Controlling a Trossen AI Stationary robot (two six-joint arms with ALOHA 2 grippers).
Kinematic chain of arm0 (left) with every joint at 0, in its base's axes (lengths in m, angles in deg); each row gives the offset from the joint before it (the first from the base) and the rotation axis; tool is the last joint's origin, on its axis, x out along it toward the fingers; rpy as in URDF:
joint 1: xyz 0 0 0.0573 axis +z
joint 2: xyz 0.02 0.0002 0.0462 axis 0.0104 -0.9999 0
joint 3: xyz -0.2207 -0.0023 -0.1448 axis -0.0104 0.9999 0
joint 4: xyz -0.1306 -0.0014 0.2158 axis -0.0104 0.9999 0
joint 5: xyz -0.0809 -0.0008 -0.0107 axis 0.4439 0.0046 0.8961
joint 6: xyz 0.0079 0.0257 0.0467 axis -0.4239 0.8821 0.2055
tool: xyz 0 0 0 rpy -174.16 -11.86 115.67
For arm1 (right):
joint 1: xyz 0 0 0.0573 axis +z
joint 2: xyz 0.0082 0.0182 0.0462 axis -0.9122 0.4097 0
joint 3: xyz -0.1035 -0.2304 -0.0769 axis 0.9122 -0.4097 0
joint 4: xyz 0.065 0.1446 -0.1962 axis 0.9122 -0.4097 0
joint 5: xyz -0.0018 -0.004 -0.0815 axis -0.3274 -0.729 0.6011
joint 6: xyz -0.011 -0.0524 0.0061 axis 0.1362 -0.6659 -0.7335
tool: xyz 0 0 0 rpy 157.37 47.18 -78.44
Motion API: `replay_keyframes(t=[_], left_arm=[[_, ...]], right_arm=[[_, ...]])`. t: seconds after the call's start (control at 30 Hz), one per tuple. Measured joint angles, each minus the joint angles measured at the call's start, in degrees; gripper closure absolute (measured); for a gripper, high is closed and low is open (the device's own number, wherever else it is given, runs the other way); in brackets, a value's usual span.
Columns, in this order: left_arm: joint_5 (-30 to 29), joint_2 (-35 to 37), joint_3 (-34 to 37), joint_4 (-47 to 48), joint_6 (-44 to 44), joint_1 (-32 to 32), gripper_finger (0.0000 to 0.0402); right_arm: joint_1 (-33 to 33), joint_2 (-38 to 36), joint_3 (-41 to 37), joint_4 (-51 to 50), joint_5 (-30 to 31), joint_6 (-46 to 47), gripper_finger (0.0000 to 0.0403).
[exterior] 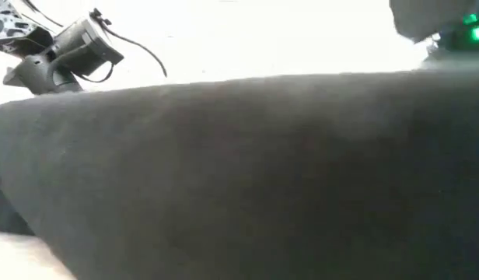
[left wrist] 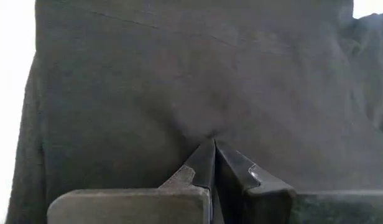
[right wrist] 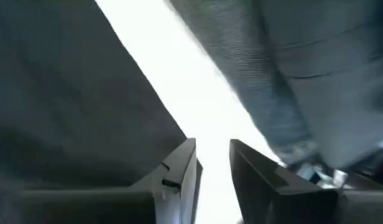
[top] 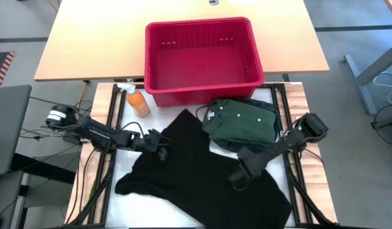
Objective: Fold laundry
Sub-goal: Fold the black shirt
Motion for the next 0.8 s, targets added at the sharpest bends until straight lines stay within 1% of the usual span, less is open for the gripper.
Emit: replay_keyframes(t=[0.07, 0.17, 0.23, 0.3, 0.33, 0.4, 0.53, 0.67, 0.73, 0.8], left_arm=[[-0.05, 0.62, 0.07, 1.20, 1.44, 1.36, 0.0402], [-0.37, 1.65, 0.09, 3.66, 3.61, 3.11, 0.0402], [-0.73, 2.54, 0.04, 5.78, 4.66, 3.98, 0.0402], [-1.63, 3.75, 0.00, 8.51, 5.02, 4.45, 0.0402], [-2.38, 4.55, 0.00, 9.83, 5.29, 4.59, 0.0402], [-3.72, 6.17, 0.13, 12.37, 5.72, 4.83, 0.0402], [-4.40, 9.72, 0.44, 17.35, 5.92, 5.54, 0.0402], [-4.36, 12.52, 0.51, 22.29, 6.93, 6.35, 0.0401], [-4.39, 13.43, 0.50, 24.34, 6.99, 6.87, 0.0402], [-4.38, 14.03, 0.48, 25.51, 7.06, 7.28, 0.0402]], right_arm=[[-0.40, -0.60, 2.82, -2.43, -0.98, -2.76, 0.0281], [1.38, -3.12, 7.66, -1.28, -1.94, -3.99, 0.0281], [3.20, -5.11, 9.64, 3.07, -4.14, -1.47, 0.0281], [5.59, -6.70, 9.72, 10.96, -5.71, 2.62, 0.0281], [7.04, -7.01, 9.14, 14.81, -5.67, 4.27, 0.0281], [9.63, -6.12, 7.88, 18.80, -5.86, 7.77, 0.0281], [14.30, -3.03, 4.21, 20.63, -7.36, 17.56, 0.0281], [16.77, -1.70, 0.17, 27.74, -8.97, 20.46, 0.0281], [17.02, -1.67, -2.66, 27.44, -8.99, 21.64, 0.0281], [16.37, -1.85, -5.53, 24.72, -9.18, 22.65, 0.0281]])
